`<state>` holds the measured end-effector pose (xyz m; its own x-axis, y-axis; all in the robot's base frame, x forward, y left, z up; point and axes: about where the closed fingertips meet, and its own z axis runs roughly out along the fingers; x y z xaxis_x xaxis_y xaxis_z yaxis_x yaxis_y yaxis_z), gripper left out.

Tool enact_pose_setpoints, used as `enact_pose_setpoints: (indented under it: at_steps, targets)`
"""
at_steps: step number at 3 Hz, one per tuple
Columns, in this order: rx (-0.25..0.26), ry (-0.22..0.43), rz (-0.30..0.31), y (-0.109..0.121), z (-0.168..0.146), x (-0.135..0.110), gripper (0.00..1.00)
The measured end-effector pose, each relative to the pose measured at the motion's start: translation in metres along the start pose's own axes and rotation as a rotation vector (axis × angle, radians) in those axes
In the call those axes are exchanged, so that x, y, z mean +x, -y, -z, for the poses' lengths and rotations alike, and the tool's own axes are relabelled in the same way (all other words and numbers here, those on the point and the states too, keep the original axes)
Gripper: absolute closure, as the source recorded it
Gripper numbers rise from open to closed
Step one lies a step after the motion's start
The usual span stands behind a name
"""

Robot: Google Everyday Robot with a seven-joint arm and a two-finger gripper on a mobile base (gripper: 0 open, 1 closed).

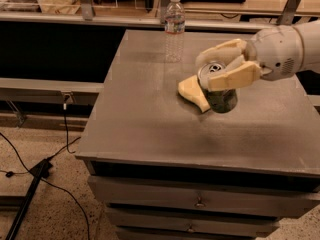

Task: Place green can upright

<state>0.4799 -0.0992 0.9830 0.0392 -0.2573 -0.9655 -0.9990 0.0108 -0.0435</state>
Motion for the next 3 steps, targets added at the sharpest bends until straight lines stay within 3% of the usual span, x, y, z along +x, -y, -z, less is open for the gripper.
enact_pose_setpoints:
  at_steps: [1, 3]
  targets:
    - [0.071, 0.048, -0.062, -0.003, 0.022, 0.007, 1.0]
    - [0.074, 0.215, -0.198, -0.003, 0.046, 0.027, 0.98]
